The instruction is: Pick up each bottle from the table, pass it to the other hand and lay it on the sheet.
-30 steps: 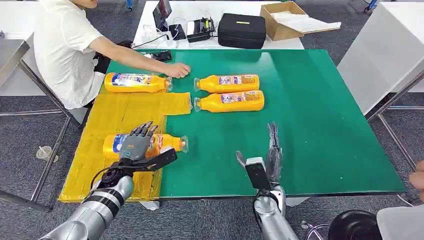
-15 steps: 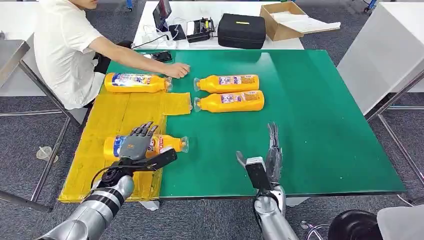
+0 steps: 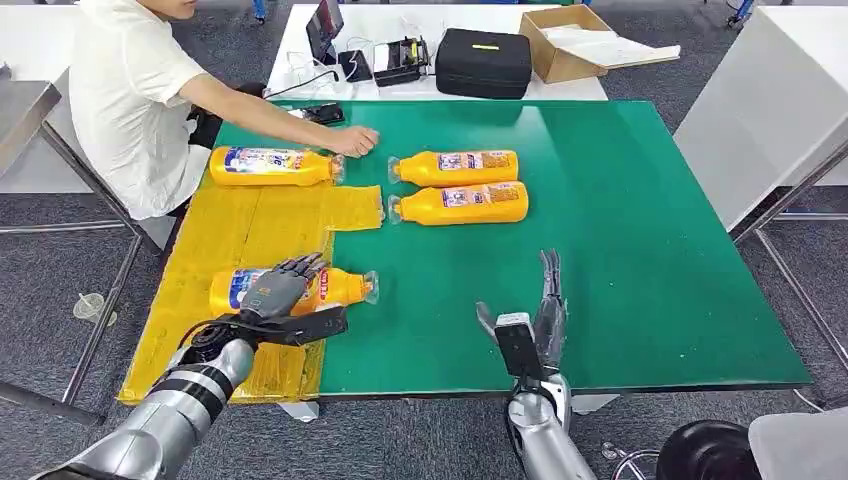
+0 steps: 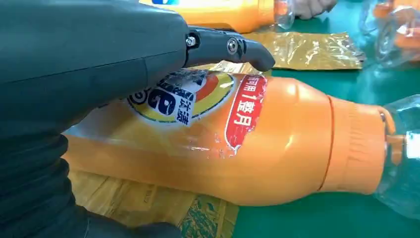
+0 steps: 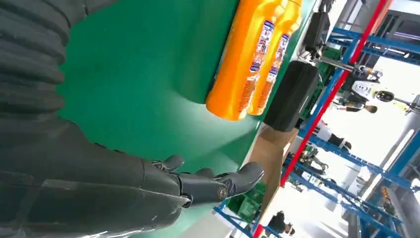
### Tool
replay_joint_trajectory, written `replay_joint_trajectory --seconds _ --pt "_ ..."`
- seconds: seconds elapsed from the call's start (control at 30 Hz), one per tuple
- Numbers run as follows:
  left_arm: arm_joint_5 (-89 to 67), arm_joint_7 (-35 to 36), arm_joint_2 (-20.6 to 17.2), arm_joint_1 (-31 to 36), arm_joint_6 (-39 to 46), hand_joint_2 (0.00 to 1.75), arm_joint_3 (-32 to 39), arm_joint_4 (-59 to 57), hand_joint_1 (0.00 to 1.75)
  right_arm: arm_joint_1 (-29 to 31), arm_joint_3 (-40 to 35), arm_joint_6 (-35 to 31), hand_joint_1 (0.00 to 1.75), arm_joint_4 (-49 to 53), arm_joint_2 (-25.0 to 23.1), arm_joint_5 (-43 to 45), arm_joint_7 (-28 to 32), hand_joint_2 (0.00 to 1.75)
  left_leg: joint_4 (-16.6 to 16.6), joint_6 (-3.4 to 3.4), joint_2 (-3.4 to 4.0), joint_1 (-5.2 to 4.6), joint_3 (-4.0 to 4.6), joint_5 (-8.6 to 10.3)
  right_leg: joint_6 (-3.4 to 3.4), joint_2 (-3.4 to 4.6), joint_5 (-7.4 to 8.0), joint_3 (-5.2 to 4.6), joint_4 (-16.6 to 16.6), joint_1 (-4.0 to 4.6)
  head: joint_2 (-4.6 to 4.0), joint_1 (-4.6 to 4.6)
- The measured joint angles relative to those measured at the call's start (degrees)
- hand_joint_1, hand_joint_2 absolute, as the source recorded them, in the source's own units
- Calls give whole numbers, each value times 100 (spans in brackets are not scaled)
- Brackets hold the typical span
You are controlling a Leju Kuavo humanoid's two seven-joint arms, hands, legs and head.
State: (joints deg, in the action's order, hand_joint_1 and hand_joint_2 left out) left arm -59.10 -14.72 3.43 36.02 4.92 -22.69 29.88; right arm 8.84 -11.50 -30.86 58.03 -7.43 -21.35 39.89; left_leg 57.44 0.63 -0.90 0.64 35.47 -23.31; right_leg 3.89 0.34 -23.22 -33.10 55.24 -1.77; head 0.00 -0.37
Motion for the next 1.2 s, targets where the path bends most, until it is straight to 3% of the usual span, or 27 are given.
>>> replay_joint_trajectory --seconds 0.07,0.17,0.37,0.6,0.63,0.9,1.07,1.1,1.2 --pt "628 -687 -24 -368 310 175 -9 438 0 -28 -31 7 0 -4 11 33 0 175 1 0 3 -2 -1 0 0 2 0 -4 0 -2 0 -9" --pt "1430 -1049 -33 -1055 187 175 -206 1398 0 -135 -61 217 0 101 44 320 0 175 2 1 -4 -1 20 0 0 -1 -1 -18 0 -2 0 2" --pt "2936 -1968 -177 -1910 0 175 -627 2947 0 -372 -74 1970 0 630 85 1165 4 175 3 1 -1 -1 53 -2 0 0 -1 -57 0 -1 0 0" --pt "3623 -2185 -144 -2424 -18 175 -743 3974 0 -476 -142 1792 0 1017 85 1058 13 175 2 0 1 0 53 -2 -1 1 -1 -61 -1 0 0 0" --pt "3647 -2166 -125 -2460 45 175 -743 4062 0 -480 -142 1736 0 1040 85 1038 15 0 2 0 1 0 53 -2 -1 1 -1 -60 -1 0 0 0" --pt "4485 -1882 142 -2606 116 175 -710 4424 0 -575 -92 1903 0 1274 33 1636 15 0 3 1 1 -1 53 -2 0 1 0 -59 -1 -1 0 0" --pt "6593 -1261 582 -2750 19 175 -488 4443 0 -702 205 2396 0 1442 -164 2271 -245 0 3 0 -1 -1 56 -2 0 0 0 -61 -1 -1 0 0" --pt "6695 -1217 638 -2770 35 175 -461 4443 0 -727 245 2380 0 1486 -197 2291 -293 175 2 0 0 -1 56 -2 0 1 0 -61 -1 -1 0 0" --pt "6817 -1162 774 -2801 59 175 -428 4443 0 -760 319 2299 0 1578 -249 2236 -345 175 2 1 1 -1 57 -3 0 1 0 -62 -1 -1 0 0"
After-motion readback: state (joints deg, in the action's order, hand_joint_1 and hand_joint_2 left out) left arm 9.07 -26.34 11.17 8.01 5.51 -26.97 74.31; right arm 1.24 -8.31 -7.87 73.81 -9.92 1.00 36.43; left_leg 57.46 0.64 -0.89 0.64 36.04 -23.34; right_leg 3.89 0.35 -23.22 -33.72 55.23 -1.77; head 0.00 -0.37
